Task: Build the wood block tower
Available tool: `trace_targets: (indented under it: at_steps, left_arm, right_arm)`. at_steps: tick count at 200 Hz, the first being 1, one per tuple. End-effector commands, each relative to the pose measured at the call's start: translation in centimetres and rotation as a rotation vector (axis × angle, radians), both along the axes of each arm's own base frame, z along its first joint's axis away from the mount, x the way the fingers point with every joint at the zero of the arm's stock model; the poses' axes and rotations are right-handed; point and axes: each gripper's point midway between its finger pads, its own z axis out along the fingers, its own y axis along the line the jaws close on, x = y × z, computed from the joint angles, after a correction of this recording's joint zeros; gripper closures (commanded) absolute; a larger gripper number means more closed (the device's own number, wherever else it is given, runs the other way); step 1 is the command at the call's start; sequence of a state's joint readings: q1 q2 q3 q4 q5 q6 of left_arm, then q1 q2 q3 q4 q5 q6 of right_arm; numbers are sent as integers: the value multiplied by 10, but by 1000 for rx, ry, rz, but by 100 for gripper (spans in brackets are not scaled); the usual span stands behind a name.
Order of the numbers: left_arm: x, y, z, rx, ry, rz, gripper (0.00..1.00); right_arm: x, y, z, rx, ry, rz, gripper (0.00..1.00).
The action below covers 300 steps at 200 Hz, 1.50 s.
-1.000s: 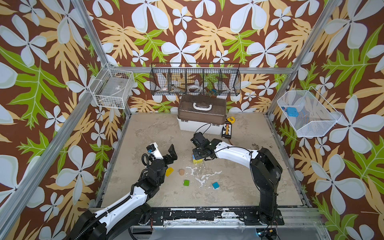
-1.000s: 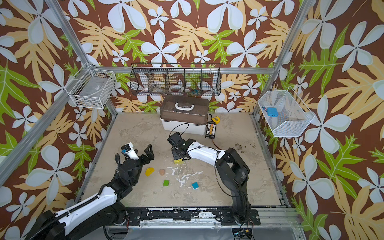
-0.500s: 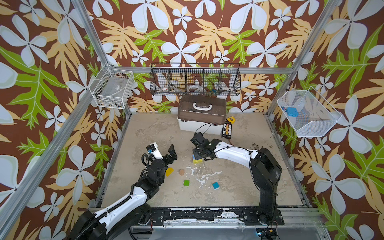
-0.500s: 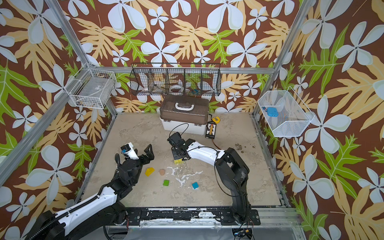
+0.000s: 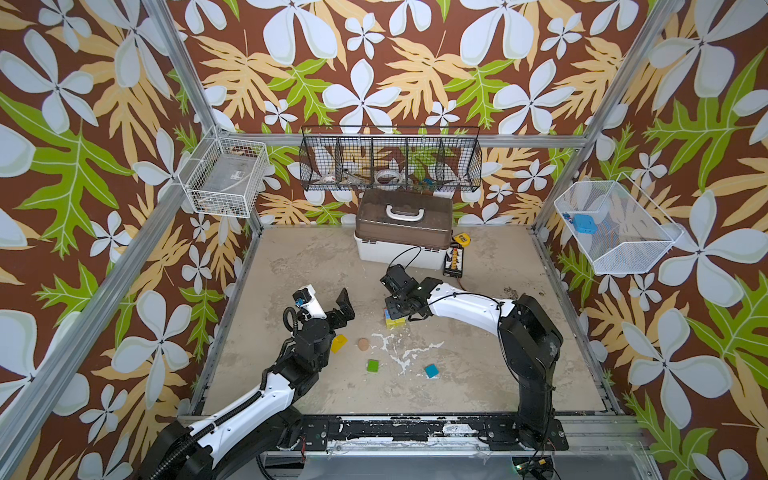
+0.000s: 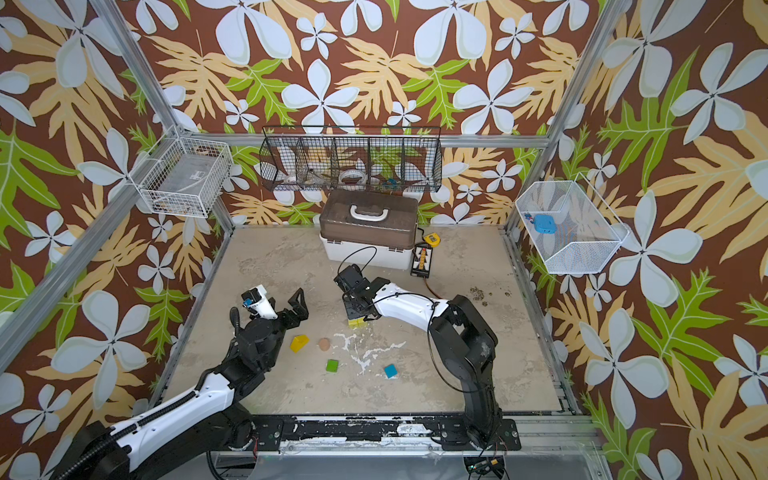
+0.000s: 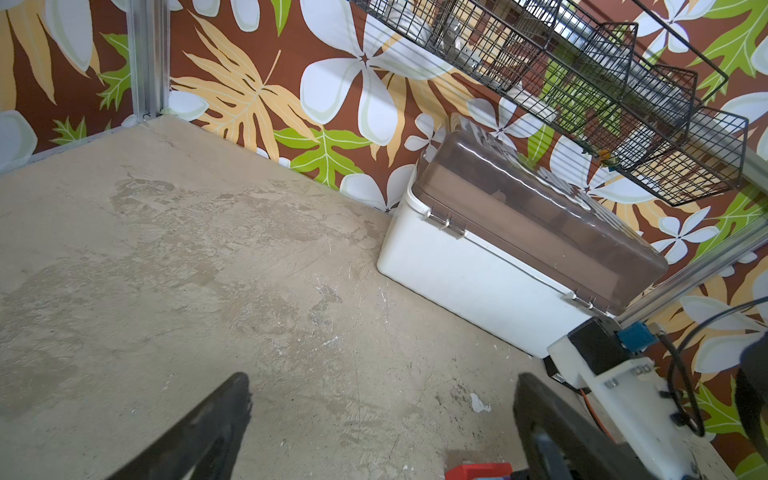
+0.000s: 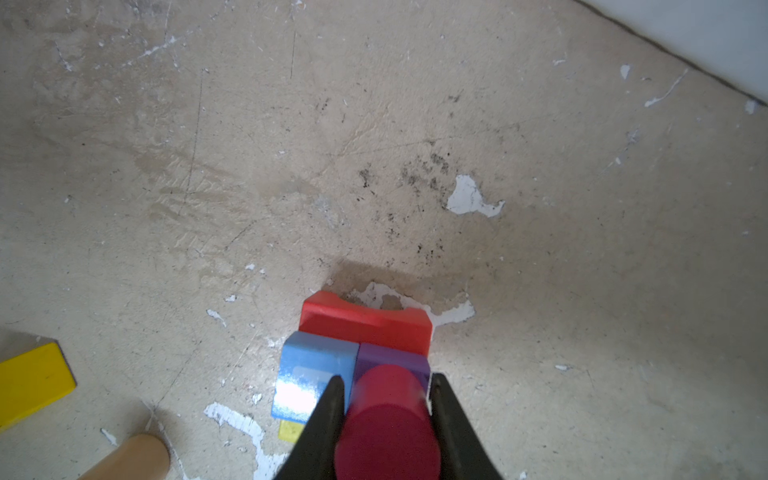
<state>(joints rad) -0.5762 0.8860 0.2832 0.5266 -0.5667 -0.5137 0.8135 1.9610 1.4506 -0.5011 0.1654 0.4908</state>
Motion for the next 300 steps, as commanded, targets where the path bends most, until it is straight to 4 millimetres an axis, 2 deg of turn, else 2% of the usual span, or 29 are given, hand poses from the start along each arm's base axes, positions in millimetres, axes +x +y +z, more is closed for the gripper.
trace_targets:
  at_steps: [1, 64, 97, 300]
  left_arm:
    - [1, 0, 4, -1, -10, 1, 0]
    - [1, 0, 4, -1, -10, 0, 0]
    - [1, 0, 5, -2, -11, 0, 0]
    - [1, 0, 4, -1, -10, -2, 0]
  right_arm:
    - [2, -3, 0, -14, -5, -10, 70]
    - [3, -3, 0, -15, -5, -12, 69]
    - [3, -3, 1, -15, -7, -13, 64]
    - [2, -3, 2, -8, -7, -16, 60]
